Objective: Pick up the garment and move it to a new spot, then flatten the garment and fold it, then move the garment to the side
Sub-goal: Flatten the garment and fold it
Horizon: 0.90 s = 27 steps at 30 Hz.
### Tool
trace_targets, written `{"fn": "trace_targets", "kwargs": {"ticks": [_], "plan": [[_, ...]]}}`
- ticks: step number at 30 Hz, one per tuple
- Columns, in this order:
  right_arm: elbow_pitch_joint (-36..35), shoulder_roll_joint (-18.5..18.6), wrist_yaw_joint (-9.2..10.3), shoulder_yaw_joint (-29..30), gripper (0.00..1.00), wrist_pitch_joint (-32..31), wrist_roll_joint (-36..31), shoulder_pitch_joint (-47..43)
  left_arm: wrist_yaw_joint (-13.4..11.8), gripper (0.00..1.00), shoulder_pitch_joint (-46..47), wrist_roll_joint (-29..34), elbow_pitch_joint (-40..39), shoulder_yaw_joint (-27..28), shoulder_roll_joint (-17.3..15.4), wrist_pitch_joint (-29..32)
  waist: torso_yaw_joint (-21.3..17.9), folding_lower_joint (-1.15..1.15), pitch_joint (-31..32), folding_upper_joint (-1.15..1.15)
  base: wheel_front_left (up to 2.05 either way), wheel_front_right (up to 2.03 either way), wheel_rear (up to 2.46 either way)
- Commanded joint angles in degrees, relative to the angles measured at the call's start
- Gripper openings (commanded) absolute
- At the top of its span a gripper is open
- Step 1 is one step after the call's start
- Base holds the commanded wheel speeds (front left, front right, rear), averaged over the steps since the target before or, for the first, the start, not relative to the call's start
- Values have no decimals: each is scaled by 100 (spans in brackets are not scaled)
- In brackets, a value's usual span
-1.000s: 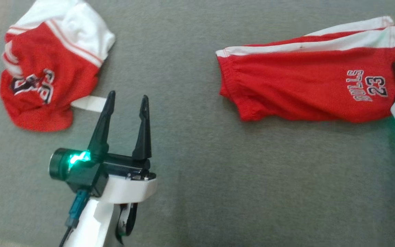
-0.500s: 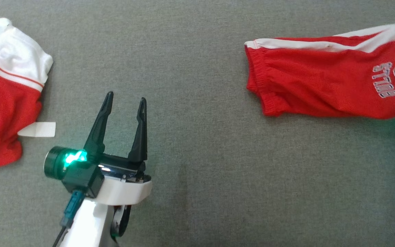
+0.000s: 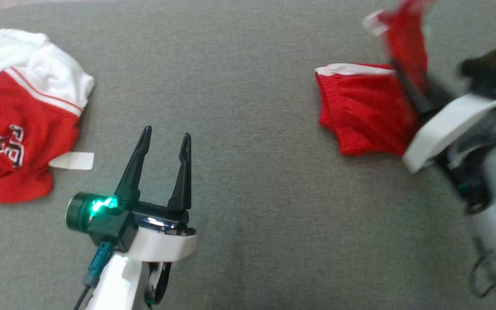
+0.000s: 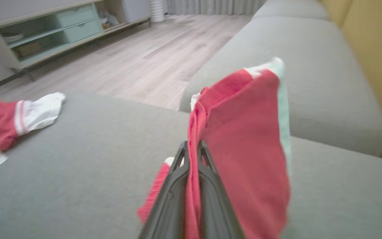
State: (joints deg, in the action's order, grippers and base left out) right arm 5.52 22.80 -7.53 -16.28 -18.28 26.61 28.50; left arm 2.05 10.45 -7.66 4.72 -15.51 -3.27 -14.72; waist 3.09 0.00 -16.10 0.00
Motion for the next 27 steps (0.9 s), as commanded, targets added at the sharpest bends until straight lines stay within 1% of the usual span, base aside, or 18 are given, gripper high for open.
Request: {"fn": "trace_targets", "kwargs": {"ticks": [1,3,4,5,7,9,11,14,16,19,21,24,27], "plan": [[-265,-178,4,-210,0,-55,-77,-112,3,100,21,-35,-162,163,-3,-28,105,0,40,0,0,0,0],[-184,-492,4,-390,0,-72,-120,-265,3,100,7,-59,-159,138,9,-28,182,0,51,0,0,0,0],[-86,-662,4,-412,45,-37,-170,-341,-1,100,1,-72,-151,127,14,-28,220,0,60,0,0,0,0],[2,-832,4,-417,100,56,-222,-403,-3,100,-5,-87,-142,115,19,-28,258,0,75,0,0,0,0],[141,-1149,4,-359,100,357,-276,-513,-40,100,-29,-89,-138,113,25,-28,311,0,144,0,0,0,0],[211,-1390,4,-228,100,810,-347,-607,-95,100,-88,-101,-146,147,29,-28,319,0,244,0,0,0,0],[281,-1505,4,-124,100,1225,-448,-736,-152,100,-186,-127,-179,211,32,-28,287,0,393,0,0,0,0],[357,-1549,4,-1,100,1759,-530,-1009,-211,100,-412,-151,-234,302,34,-28,207,0,650,0,0,0,0],[366,-1531,4,12,100,2162,-437,-1223,-271,100,-602,-154,-276,383,35,-28,145,0,844,0,0,0,0],[487,-1339,4,36,100,2773,-407,-1603,-345,100,-925,-120,-347,483,37,-28,72,0,1126,0,0,0,0],[630,-1240,4,77,100,3074,-374,-1887,-389,100,-1165,-123,-355,545,37,-28,40,0,1330,0,0,0,0],[785,-1123,4,123,100,3283,-409,-2304,-450,100,-1505,-76,-357,599,38,-28,18,0,1603,0,0,0,0],[837,-1085,4,261,100,3321,-664,-2645,-483,100,-1782,-5,-350,648,38,-28,1,0,1801,0,0,0,0]]}}
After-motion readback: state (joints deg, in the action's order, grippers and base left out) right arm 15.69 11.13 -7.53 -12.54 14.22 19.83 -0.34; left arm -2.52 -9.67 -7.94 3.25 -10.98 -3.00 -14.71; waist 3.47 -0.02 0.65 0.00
